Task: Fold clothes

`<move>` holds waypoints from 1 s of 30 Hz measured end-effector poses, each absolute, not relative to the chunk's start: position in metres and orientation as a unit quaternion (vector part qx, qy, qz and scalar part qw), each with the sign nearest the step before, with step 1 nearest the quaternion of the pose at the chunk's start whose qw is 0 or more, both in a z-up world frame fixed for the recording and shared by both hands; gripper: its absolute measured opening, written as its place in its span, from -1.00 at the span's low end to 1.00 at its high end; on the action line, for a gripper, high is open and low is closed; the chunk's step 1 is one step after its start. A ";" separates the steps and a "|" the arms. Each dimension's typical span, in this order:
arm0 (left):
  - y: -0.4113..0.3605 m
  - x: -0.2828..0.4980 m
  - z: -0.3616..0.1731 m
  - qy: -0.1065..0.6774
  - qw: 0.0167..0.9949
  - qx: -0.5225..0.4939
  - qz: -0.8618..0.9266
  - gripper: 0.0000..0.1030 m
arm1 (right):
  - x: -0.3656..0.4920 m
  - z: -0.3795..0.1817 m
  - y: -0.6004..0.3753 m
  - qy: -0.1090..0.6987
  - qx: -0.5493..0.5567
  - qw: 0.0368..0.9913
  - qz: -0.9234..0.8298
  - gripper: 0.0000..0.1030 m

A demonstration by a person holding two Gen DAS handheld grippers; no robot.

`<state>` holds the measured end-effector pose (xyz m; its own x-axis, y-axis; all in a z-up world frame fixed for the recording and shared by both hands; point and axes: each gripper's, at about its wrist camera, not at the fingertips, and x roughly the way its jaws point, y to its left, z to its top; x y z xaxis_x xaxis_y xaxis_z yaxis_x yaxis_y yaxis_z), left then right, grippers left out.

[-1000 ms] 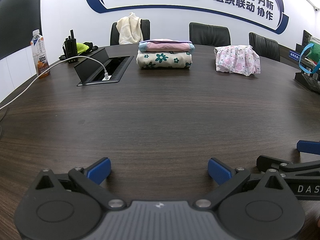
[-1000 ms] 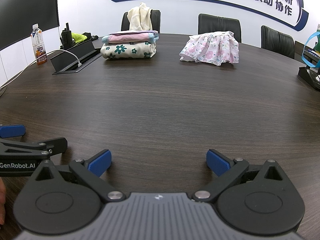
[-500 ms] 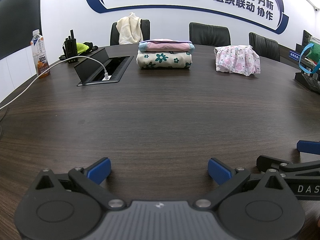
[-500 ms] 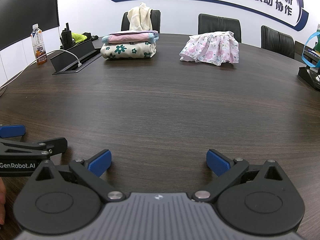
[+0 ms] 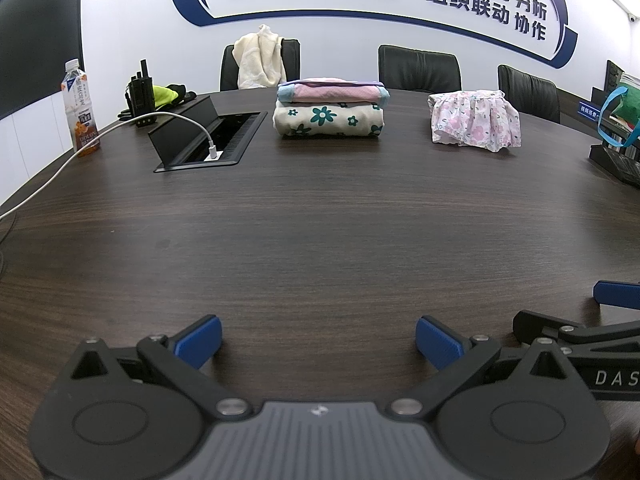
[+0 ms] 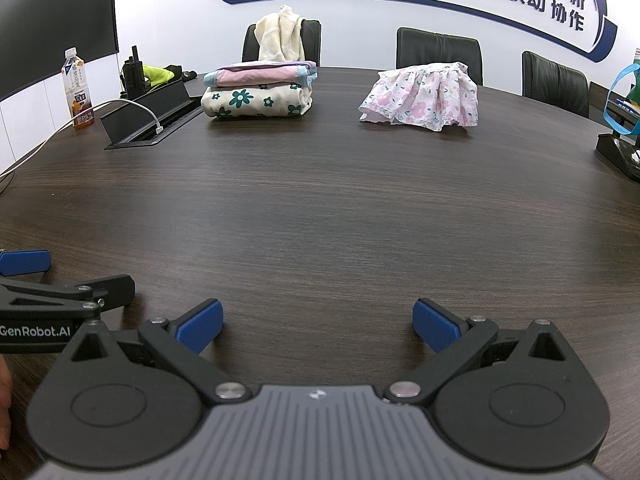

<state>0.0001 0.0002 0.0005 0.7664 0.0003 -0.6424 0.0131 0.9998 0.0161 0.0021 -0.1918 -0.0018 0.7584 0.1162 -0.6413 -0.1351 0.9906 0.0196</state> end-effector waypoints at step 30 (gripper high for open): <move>-0.002 0.002 0.002 0.342 0.940 0.010 -0.004 1.00 | 0.002 -0.002 -0.191 0.341 -0.014 0.938 0.067 0.99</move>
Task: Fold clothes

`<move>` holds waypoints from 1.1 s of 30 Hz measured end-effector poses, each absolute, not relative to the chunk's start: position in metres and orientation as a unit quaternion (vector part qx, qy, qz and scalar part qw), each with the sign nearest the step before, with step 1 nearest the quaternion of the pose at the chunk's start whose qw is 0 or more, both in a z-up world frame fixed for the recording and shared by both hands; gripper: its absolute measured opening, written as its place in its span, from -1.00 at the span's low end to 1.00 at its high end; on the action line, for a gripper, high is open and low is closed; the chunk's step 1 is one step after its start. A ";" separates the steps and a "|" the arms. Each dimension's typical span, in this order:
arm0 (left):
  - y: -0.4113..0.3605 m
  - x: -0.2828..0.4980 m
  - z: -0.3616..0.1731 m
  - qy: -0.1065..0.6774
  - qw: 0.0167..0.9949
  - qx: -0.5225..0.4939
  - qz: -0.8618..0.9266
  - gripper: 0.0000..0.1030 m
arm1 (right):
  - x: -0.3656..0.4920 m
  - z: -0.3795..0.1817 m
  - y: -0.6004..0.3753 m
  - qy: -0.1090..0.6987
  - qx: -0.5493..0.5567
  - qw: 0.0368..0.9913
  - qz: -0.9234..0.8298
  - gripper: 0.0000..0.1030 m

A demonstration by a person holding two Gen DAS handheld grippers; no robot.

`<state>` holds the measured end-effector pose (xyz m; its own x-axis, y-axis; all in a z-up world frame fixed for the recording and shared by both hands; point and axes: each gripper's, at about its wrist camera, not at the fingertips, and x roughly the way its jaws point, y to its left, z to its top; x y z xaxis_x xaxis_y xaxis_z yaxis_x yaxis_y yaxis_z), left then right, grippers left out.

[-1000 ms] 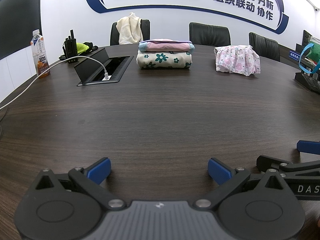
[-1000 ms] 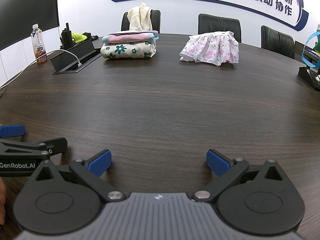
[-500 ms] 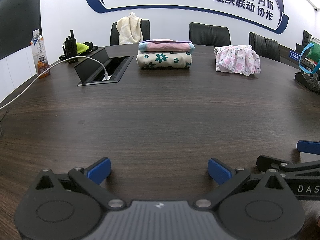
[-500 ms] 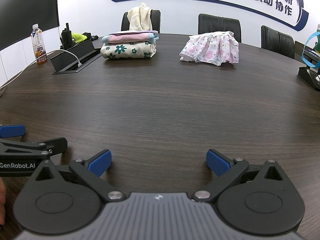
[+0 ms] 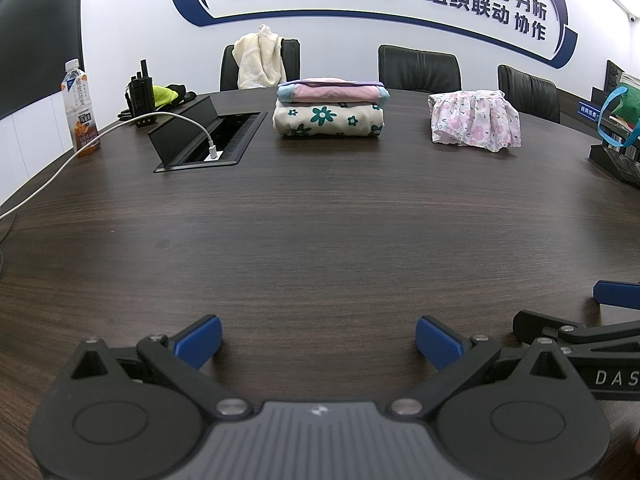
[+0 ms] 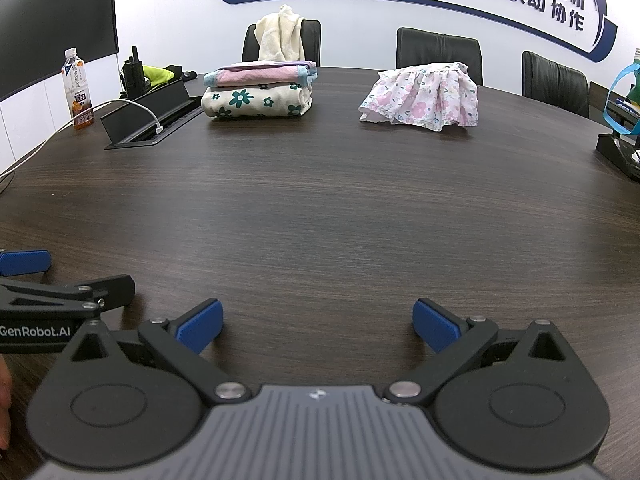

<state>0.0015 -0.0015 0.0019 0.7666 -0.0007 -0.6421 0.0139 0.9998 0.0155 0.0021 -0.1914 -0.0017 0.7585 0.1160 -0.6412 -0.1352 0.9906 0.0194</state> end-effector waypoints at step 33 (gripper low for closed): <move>-0.001 -0.001 0.004 0.342 0.940 0.009 -0.001 1.00 | 0.003 -0.004 -0.190 0.341 -0.015 0.938 0.066 0.99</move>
